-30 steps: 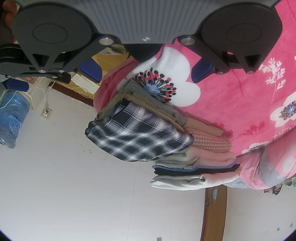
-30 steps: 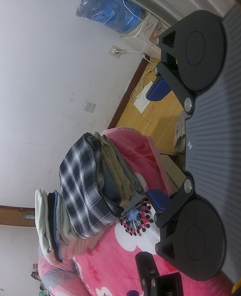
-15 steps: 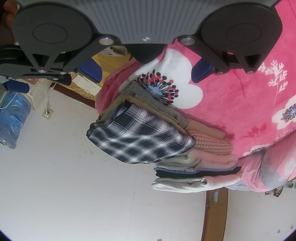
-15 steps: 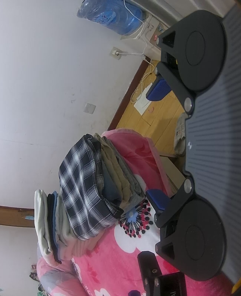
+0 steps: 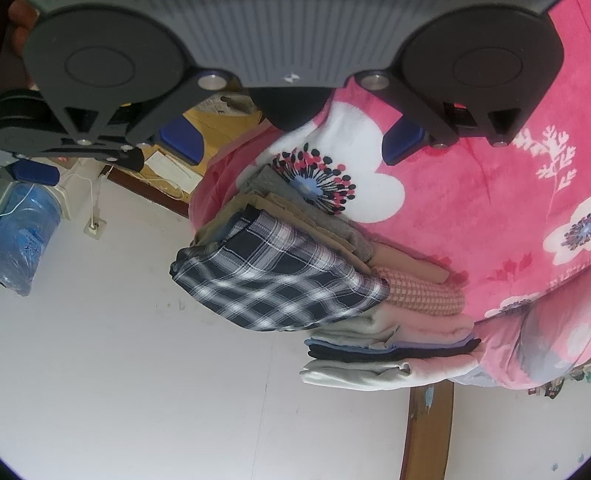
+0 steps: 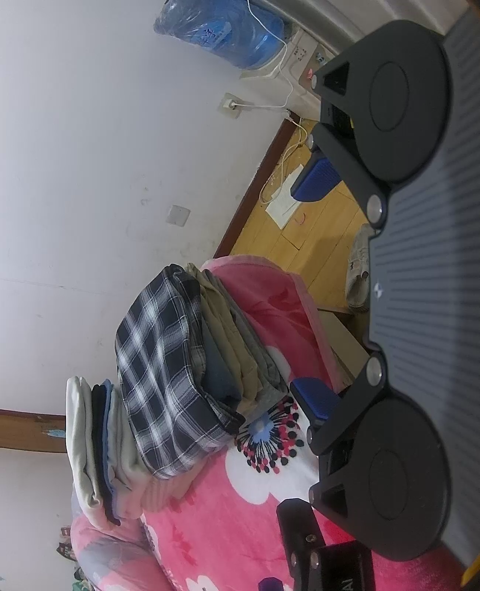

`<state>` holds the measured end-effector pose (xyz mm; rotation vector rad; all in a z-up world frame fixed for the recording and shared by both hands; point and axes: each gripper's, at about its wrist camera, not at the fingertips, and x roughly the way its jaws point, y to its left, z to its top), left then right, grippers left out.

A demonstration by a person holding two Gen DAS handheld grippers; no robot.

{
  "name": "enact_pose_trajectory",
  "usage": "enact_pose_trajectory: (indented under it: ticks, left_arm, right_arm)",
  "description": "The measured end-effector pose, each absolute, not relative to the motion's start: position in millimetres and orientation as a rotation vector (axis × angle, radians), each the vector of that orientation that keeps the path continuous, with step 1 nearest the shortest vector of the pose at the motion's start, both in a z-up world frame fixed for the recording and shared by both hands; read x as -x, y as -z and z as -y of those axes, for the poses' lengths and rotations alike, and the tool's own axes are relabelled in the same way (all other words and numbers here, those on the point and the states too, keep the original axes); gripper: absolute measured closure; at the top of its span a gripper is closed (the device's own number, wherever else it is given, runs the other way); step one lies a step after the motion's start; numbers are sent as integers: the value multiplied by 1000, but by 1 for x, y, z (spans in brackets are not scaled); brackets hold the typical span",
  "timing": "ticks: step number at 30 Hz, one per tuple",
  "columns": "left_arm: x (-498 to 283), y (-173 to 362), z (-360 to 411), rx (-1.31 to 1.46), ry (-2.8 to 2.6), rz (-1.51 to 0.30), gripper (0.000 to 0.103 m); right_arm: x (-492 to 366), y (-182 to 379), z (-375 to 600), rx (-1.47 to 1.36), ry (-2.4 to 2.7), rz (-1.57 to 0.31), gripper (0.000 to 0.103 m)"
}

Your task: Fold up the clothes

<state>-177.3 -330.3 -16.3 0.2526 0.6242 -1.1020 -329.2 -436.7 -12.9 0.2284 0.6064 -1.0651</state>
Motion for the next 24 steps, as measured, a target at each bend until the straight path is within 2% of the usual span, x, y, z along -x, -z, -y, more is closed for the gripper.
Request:
enact_pose_trajectory:
  ticks: [24]
  left_arm:
    - [179,17,330,-260,1098,-624,0]
  right_arm:
    - [328,14,436,-223,1063,-608,1]
